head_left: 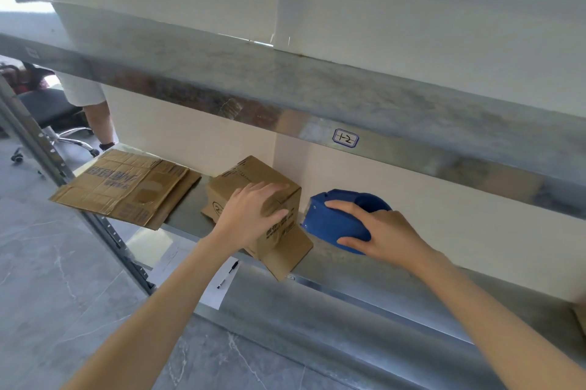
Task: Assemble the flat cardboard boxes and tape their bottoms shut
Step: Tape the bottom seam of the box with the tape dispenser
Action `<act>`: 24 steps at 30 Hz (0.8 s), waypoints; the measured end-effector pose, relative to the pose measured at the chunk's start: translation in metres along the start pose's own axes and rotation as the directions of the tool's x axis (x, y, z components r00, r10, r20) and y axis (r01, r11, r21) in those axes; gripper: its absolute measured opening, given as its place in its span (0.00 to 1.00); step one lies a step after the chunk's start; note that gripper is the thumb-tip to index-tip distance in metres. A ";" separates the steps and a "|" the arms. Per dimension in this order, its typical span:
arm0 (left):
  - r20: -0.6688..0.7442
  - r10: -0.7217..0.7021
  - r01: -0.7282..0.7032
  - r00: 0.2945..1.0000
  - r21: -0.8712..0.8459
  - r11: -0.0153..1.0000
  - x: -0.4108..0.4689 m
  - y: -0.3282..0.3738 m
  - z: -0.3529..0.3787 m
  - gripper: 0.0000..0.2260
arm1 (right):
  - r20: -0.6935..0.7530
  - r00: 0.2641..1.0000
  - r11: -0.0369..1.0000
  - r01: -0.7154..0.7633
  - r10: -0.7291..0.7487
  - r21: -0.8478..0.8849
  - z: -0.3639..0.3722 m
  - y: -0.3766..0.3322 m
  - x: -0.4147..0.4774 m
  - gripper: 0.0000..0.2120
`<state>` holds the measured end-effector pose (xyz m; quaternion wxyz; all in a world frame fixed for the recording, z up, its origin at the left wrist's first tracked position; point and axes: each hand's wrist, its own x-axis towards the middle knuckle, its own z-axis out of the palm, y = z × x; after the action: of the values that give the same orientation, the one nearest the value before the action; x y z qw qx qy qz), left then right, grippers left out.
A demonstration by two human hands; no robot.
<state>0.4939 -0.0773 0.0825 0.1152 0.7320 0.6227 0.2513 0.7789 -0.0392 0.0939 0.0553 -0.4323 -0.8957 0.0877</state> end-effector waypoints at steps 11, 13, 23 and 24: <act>0.043 0.113 -0.101 0.993 -0.222 0.970 0.001 -0.007 -0.003 0.23 | 0.027 0.989 0.988 0.145 -0.144 -0.049 -0.004 -0.033 0.012 0.33; 0.033 0.088 -0.073 0.996 -0.313 0.947 -0.001 -0.009 -0.005 0.22 | 0.021 0.986 0.985 0.168 -0.167 -0.040 -0.004 -0.038 0.016 0.33; 0.015 -0.032 0.035 0.999 -0.397 0.917 -0.006 -0.023 -0.014 0.16 | 0.072 0.974 0.976 0.213 -0.216 0.053 -0.006 -0.051 0.035 0.33; 0.019 -0.031 0.036 0.999 -0.395 0.918 -0.007 -0.023 -0.015 0.16 | 0.073 0.973 0.973 0.215 -0.221 0.084 -0.006 -0.052 0.036 0.32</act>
<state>0.4660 -0.0814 0.0825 0.2686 0.6845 0.5710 0.3650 0.7176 -0.0418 0.1113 0.0442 -0.3251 -0.9353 0.1325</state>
